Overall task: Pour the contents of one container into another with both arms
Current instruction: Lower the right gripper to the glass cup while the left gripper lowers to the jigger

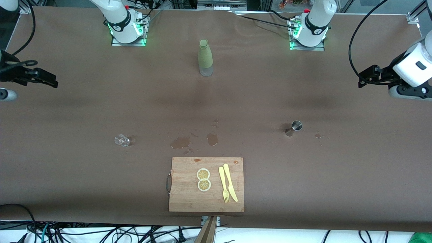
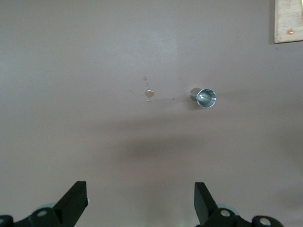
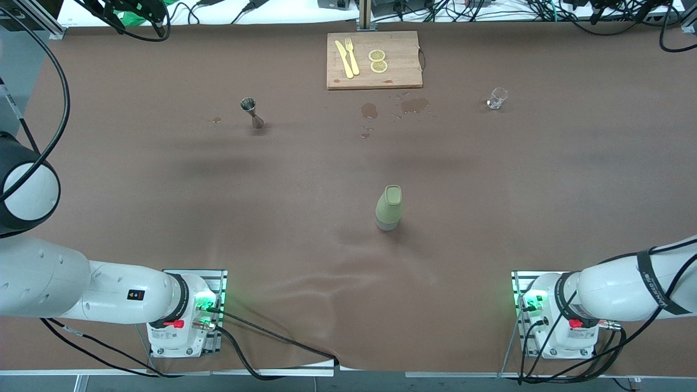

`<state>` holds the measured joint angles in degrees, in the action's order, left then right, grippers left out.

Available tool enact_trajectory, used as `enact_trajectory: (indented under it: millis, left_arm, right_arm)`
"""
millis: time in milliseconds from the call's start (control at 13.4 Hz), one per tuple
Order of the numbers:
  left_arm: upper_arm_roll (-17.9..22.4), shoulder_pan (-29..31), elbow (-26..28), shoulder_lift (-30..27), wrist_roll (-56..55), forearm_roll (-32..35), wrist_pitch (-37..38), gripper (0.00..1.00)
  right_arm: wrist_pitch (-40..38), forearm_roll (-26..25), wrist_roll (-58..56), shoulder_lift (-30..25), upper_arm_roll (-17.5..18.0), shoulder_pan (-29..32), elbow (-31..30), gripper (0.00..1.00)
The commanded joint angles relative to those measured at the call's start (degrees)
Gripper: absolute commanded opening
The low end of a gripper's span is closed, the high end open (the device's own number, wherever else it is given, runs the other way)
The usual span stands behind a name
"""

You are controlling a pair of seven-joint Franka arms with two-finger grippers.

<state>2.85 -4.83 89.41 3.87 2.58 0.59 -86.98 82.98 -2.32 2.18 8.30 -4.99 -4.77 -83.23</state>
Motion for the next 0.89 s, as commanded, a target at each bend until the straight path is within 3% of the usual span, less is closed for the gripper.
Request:
enact_trajectory:
  millis: [0, 521, 819]
  left_arm:
    - [-0.1, 0.7, 4.0, 0.5, 0.5, 2.0, -4.7, 1.00]
    - [0.2, 3.1, 19.9, 0.5, 2.5, 1.9, -24.0, 1.00]
    - [0.3, 7.0, 21.7, 4.3, 14.2, 0.0, -29.6, 1.00]
  right_arm:
    - [1.0, 0.7, 0.7, 2.8, 0.2, -0.2, 0.3, 1.00]
    - [4.4, 2.9, -1.5, 9.0, 0.2, 0.2, 0.3, 1.00]
    - [10.2, 3.0, -20.7, 12.4, 0.0, 2.6, -0.4, 1.00]
